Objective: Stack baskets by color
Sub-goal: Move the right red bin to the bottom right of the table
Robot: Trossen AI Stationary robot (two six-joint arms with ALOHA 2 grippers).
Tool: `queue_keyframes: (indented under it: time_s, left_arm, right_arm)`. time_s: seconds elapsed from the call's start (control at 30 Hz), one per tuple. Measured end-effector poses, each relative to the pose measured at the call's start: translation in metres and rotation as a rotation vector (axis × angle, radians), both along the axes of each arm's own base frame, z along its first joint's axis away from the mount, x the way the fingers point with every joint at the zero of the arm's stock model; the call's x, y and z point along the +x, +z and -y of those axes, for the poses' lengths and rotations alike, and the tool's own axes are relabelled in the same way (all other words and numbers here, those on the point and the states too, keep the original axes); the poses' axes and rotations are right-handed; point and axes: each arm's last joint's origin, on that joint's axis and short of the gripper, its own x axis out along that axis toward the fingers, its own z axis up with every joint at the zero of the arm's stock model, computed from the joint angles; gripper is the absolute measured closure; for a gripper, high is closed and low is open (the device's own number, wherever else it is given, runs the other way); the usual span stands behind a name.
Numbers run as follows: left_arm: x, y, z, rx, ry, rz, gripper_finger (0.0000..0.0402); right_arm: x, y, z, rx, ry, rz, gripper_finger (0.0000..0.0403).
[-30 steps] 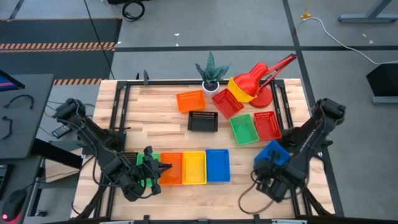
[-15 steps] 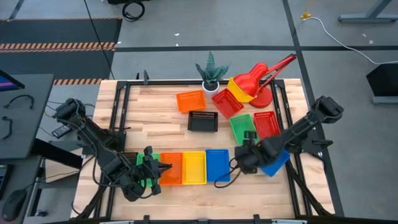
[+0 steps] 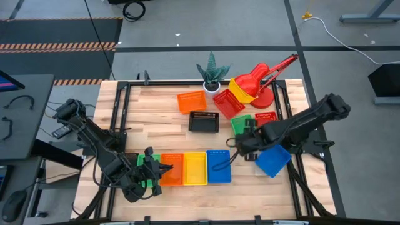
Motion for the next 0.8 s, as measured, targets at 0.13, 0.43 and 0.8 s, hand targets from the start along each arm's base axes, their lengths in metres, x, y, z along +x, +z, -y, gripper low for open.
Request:
queue_keyframes:
  time_s: [0.13, 0.43, 0.8]
  left_arm:
    - [0.000, 0.000, 0.000, 0.000, -0.002, 0.000, 0.0380]
    - [0.003, -0.008, 0.003, 0.024, -0.003, -0.022, 0.0389]
    - [0.003, -0.009, 0.004, 0.021, -0.003, -0.023, 0.0380]
  right_arm:
    - [-0.025, 0.011, 0.013, -0.004, -0.084, -0.038, 0.0221]
    - [-0.070, -0.027, 0.025, 0.066, -0.233, -0.105, 0.0222]
    - [-0.081, -0.059, 0.026, 0.104, -0.259, -0.213, 0.0226]
